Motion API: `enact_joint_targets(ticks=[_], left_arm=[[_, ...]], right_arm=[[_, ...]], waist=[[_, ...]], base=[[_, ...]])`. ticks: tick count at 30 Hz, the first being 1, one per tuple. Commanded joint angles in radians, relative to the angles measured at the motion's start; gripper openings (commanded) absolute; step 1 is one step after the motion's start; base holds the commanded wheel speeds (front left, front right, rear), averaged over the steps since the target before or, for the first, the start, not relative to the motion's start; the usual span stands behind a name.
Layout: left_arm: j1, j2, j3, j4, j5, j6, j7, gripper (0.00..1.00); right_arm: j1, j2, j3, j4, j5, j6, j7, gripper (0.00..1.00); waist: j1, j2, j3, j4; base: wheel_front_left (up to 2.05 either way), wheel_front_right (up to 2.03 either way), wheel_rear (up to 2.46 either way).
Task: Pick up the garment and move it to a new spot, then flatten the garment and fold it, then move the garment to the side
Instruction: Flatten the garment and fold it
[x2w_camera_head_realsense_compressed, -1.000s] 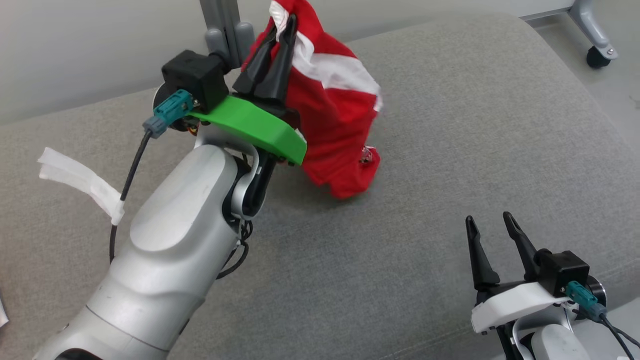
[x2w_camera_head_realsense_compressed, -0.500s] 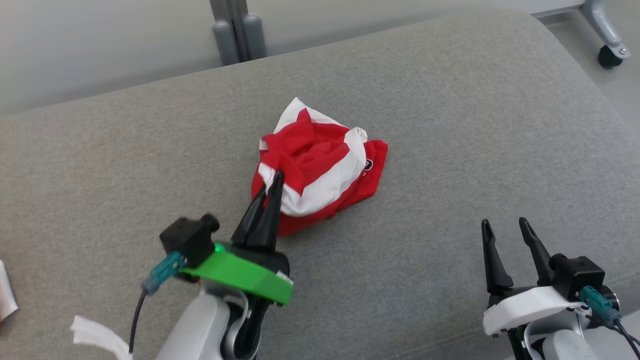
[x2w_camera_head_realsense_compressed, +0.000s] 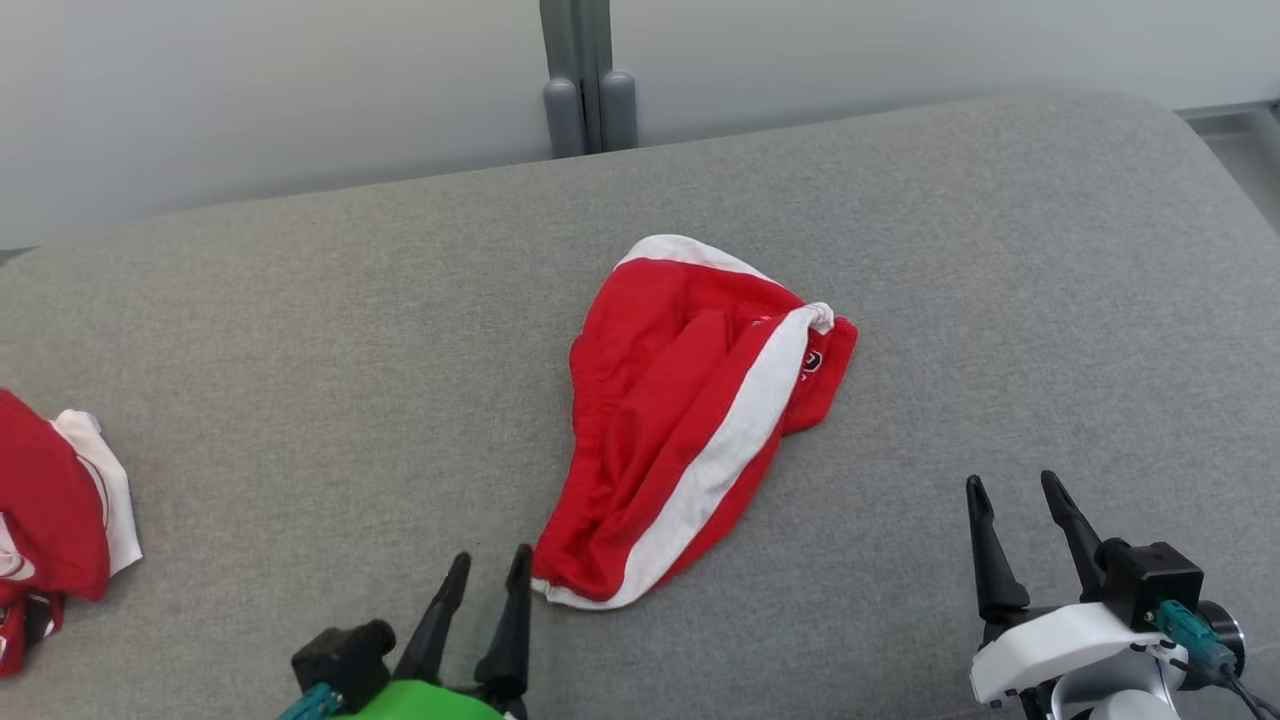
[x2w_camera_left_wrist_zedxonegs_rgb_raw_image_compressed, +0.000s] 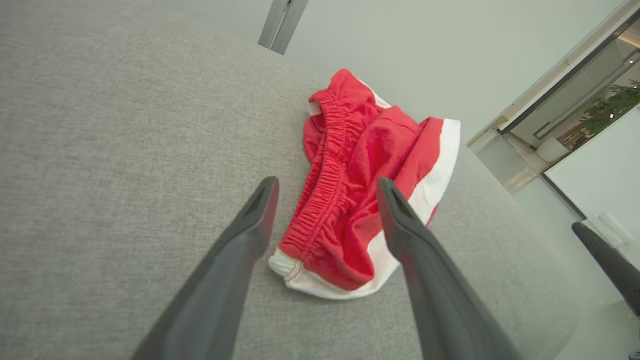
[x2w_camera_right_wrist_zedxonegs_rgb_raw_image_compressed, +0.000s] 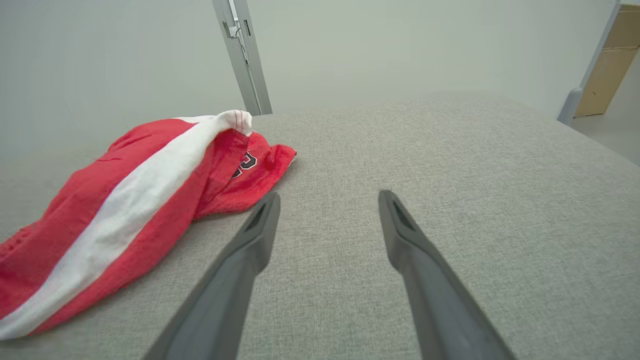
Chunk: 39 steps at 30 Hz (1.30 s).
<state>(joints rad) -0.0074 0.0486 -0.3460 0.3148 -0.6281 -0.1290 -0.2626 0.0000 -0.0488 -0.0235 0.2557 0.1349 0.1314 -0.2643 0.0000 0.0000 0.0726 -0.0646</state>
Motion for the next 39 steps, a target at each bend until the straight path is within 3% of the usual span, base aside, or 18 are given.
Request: enact_joint_targets(ticks=[1,8,20,26,28,39], left_arm=[[0.028,0.005,0.039,0.023,0.015,-0.003,-0.003,1.00],[0.084,0.004,0.156,0.004,0.071,-0.003,-0.003,1.00],[0.188,0.013,0.234,-0.245,0.285,-0.003,-0.003,1.00],[0.237,0.005,0.242,-0.239,0.294,-0.003,-0.002,1.00],[0.252,0.010,0.288,-0.226,0.346,-0.001,-0.002,1.00],[0.266,0.009,0.275,-0.230,0.417,-0.001,-0.002,1.00]], right_arm=[[0.013,-0.003,-0.002,0.001,-0.007,-0.001,0.000,1.00],[0.029,-0.003,-0.009,-0.004,-0.015,-0.001,0.000,1.00],[0.076,-0.003,-0.021,-0.050,-0.046,-0.001,0.000,1.00],[0.097,-0.003,-0.028,-0.081,-0.062,-0.001,0.000,1.00],[0.101,-0.003,-0.034,-0.082,-0.064,-0.001,0.000,1.00],[0.099,-0.003,-0.032,-0.046,-0.042,-0.001,0.000,1.00]], waist=[[0.0000,0.0000,-0.022,0.018],[0.0000,0.0000,-0.043,0.016],[0.0000,0.0000,-0.085,0.023],[0.0000,0.0000,-0.108,0.046],[0.0000,0.0000,-0.114,0.054],[0.0000,0.0000,-0.132,0.075]], base=[[0.00,0.00,0.00],[0.00,0.00,0.00],[0.00,0.00,0.00],[0.00,0.00,0.00],[0.00,0.00,0.00],[0.00,0.00,0.00]])
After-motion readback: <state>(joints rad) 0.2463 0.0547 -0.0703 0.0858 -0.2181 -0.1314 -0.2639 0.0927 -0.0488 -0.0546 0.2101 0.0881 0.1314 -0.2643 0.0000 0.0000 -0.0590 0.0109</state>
